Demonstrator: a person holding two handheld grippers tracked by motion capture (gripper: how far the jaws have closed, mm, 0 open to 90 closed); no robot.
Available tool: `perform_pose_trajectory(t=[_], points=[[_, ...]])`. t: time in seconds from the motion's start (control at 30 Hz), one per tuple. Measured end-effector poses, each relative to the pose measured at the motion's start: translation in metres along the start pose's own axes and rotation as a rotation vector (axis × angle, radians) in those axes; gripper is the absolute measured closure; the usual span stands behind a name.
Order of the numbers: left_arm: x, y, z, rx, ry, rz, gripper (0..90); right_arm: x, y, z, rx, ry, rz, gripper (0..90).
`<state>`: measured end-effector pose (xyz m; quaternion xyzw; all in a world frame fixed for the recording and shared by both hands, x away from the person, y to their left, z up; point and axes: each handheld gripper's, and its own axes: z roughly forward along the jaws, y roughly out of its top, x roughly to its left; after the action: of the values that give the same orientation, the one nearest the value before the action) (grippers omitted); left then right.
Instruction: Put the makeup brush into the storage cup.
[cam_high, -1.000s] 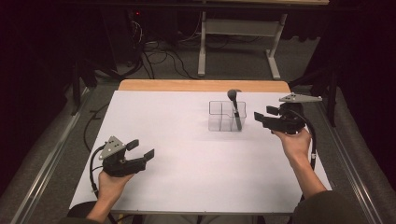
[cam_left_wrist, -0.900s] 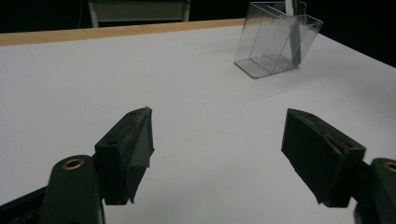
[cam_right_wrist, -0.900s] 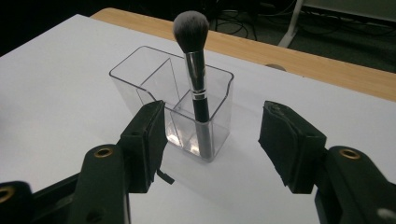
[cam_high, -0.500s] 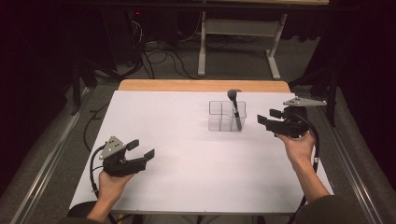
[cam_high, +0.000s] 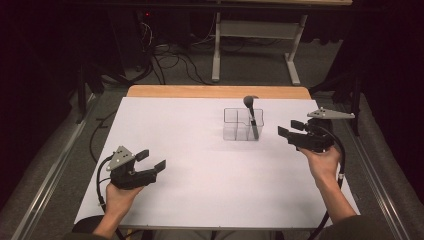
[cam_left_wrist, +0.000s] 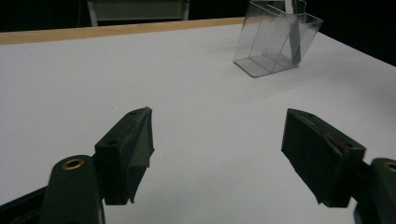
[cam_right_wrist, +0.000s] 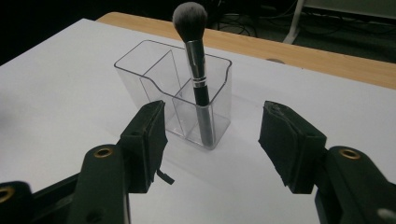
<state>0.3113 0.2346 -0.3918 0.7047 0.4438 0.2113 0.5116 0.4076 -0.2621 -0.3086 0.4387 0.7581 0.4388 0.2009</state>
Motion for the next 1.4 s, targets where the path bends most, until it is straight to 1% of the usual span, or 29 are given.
perform_pose_trajectory(t=[0.03,0.27,0.4,0.43,0.57,0.7,0.73,0.77,1.07,1.17,1.27,1.3,1.33,1.4], points=[[0.000,0.000,0.000,0.000,0.000,0.000,25.1,0.000,-0.001,-0.001,0.003,-0.002,0.015,42.7],[0.000,0.000,0.000,0.004,-0.001,0.000,25.1,-0.001,-0.005,-0.003,0.004,0.005,0.025,42.6],[0.000,0.000,0.000,0.004,-0.001,-0.001,25.1,-0.001,-0.006,-0.003,0.003,0.012,0.015,42.6],[0.000,0.000,0.000,0.004,-0.001,-0.001,25.1,0.001,-0.007,-0.004,0.007,0.014,0.022,42.6],[0.000,0.000,0.001,0.003,-0.002,-0.001,25.1,0.002,-0.007,-0.005,0.000,0.023,0.012,42.6],[0.000,0.000,0.000,0.003,-0.001,-0.003,25.1,0.005,-0.009,-0.006,0.003,0.028,0.016,42.7],[0.001,0.000,0.000,0.002,0.000,-0.003,25.1,0.004,-0.009,-0.006,-0.001,0.030,0.007,42.7],[0.001,0.000,0.000,0.002,0.000,-0.004,25.1,0.005,-0.010,-0.007,0.003,0.030,0.014,42.7],[0.001,0.000,0.000,0.003,0.001,-0.003,25.1,0.006,-0.014,-0.011,-0.013,0.037,0.012,43.0],[0.001,0.000,0.000,0.003,0.001,-0.003,25.1,0.008,-0.016,-0.011,-0.006,0.040,0.022,43.0],[0.001,0.000,0.000,0.002,0.001,-0.004,25.1,0.008,-0.019,-0.010,-0.002,0.041,0.020,43.0],[0.001,0.000,0.000,0.002,0.001,-0.004,25.1,0.008,-0.020,-0.011,0.000,0.043,0.026,43.0],[0.001,0.000,0.000,0.002,0.001,-0.004,25.1,0.008,-0.021,-0.010,-0.002,0.043,0.019,43.0],[0.001,0.000,0.001,0.003,0.000,-0.003,25.1,0.008,-0.021,-0.011,-0.002,0.043,0.025,43.0]])
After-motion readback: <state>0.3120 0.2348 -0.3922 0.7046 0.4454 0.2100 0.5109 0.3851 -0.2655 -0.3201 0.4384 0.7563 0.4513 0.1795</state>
